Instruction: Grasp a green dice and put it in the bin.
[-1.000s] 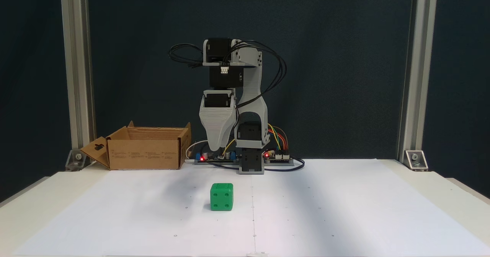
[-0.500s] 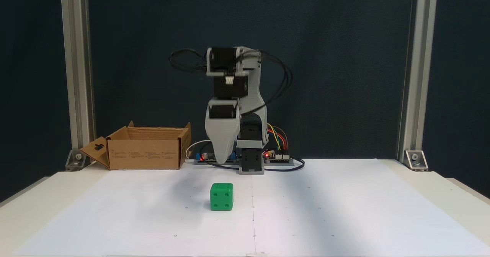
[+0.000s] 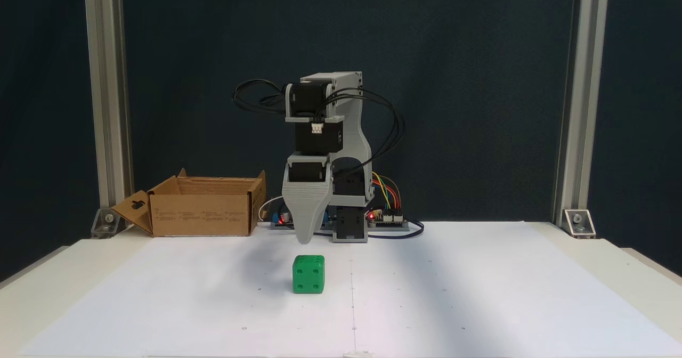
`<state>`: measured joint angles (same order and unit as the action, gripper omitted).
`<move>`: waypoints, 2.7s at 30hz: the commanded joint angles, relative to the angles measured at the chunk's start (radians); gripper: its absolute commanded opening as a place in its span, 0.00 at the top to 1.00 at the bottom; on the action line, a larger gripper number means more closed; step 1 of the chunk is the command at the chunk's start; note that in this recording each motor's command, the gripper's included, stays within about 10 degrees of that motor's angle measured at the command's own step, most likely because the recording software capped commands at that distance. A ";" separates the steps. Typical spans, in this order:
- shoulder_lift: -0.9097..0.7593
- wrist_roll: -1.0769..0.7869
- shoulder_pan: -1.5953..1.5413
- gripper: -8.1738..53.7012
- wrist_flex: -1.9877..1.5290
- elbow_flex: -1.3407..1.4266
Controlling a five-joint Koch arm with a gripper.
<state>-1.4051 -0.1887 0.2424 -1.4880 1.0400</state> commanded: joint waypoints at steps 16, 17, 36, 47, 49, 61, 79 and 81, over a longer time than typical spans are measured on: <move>-0.009 0.038 0.034 0.14 0.133 0.130; -0.009 0.037 0.034 0.14 0.147 0.141; 0.037 0.029 0.049 0.16 0.357 0.261; 0.041 0.028 0.049 0.16 0.365 0.291; 0.044 0.028 0.049 0.16 0.365 0.293; 0.067 0.029 0.043 0.20 0.387 0.316; 0.061 0.040 0.038 0.68 0.399 0.339; 0.055 0.060 0.032 0.68 0.371 0.298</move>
<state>-1.3238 -0.1825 0.2730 -1.0799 1.3698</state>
